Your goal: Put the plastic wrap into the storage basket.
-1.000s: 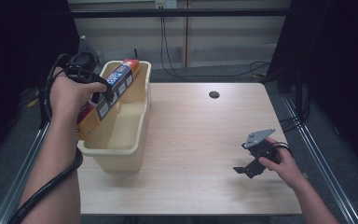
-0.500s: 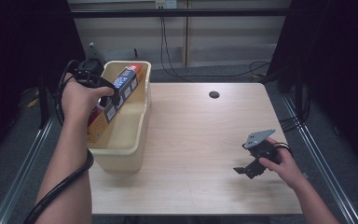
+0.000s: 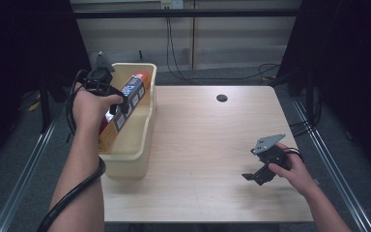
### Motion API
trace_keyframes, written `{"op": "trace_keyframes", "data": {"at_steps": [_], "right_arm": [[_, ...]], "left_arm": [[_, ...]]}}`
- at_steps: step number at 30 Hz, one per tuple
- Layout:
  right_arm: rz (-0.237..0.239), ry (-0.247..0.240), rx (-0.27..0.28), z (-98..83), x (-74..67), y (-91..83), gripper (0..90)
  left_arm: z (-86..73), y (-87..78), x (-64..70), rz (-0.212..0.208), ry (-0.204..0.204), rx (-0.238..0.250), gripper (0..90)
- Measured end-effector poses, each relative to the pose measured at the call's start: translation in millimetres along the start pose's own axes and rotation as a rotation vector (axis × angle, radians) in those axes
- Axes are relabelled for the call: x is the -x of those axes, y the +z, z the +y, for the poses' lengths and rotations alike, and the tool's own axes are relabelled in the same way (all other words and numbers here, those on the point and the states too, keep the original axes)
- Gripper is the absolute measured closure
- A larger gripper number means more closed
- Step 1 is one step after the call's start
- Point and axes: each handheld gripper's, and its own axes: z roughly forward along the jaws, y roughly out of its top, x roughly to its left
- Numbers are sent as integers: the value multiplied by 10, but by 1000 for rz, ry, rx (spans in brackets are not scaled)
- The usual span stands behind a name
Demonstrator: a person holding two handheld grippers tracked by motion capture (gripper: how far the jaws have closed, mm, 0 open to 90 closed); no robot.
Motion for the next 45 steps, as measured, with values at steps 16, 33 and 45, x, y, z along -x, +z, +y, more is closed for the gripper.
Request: {"op": "trace_keyframes", "data": {"at_steps": [16,33,45], "right_arm": [[-9,0,-10,0,-11,13,26],[1,5,-5,-11,3,3,26],[-9,5,-4,-9,7,-2,26]], "left_arm": [[-74,172,-42,14,-59,-26,404],[-123,416,-54,21,-94,-80,403],[-180,539,-85,46,-104,-112,402]]}}
